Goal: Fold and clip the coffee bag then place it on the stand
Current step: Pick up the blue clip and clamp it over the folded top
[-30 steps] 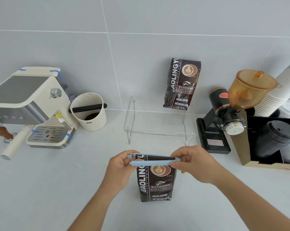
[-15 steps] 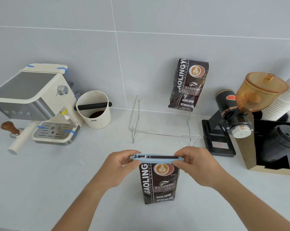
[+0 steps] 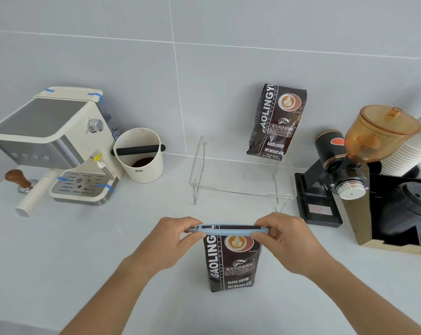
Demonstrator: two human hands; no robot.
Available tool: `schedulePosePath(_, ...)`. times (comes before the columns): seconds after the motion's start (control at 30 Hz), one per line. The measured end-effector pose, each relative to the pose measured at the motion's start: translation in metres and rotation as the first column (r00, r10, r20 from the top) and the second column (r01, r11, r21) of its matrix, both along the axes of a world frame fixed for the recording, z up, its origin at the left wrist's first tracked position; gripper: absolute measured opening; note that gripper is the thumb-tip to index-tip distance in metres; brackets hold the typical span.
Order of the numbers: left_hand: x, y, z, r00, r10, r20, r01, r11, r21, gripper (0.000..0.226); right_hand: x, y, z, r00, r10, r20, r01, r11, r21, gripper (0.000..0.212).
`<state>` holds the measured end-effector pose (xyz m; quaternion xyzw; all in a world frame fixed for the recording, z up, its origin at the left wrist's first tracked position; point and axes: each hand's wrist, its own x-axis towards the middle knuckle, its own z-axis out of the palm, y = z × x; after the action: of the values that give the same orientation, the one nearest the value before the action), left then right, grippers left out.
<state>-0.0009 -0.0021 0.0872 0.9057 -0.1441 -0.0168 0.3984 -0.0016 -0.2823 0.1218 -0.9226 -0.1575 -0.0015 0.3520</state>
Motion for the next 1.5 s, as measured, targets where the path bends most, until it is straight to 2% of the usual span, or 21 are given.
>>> schedulePosePath(0.17,-0.009,-0.004,0.000,0.997,0.002,0.074,-0.002,1.000,0.005,0.014,-0.006,0.001,-0.004,0.999,-0.026,0.024,0.026,1.000,0.012,0.003)
schedulePosePath(0.27,-0.011,-0.003,0.003,0.998,-0.008,0.057,0.007,1.000,0.018,0.016,-0.007,-0.002,-0.004,1.000,-0.002,0.023,0.001,1.000,0.017,0.004)
schedulePosePath(0.37,-0.006,0.004,0.015,0.990,-0.137,0.021,0.130,0.969,0.211,0.027,-0.007,-0.005,-0.002,0.996,0.082,0.021,-0.082,0.997,-0.002,0.005)
schedulePosePath(0.47,0.003,0.009,0.028,0.962,-0.270,-0.027,0.255,0.865,0.432,0.029,-0.005,-0.006,-0.001,0.990,0.137,0.022,-0.137,0.990,-0.014,0.006)
schedulePosePath(0.6,0.008,0.005,0.036,0.930,-0.358,-0.082,0.337,0.743,0.578,0.038,-0.005,-0.007,0.000,0.987,0.155,0.040,-0.155,0.988,-0.010,0.007)
schedulePosePath(0.77,0.009,0.006,0.033,0.918,-0.382,-0.106,0.378,0.761,0.527,0.037,-0.008,-0.006,0.000,0.990,0.130,0.063,-0.129,0.992,-0.014,0.004)
schedulePosePath(1.07,0.006,0.006,0.029,0.941,-0.328,-0.079,0.330,0.848,0.414,0.038,-0.018,-0.003,-0.002,0.990,0.117,0.077,-0.116,0.993,-0.013,0.008)
schedulePosePath(1.2,0.008,0.005,0.029,0.951,-0.293,-0.101,0.305,0.830,0.466,0.038,-0.017,-0.005,-0.003,0.993,0.093,0.077,-0.093,0.996,-0.009,0.007)
schedulePosePath(1.5,0.009,0.009,0.025,0.940,-0.333,-0.079,0.327,0.806,0.493,0.035,-0.011,-0.008,-0.007,0.994,0.099,0.047,-0.099,0.995,0.002,0.008)
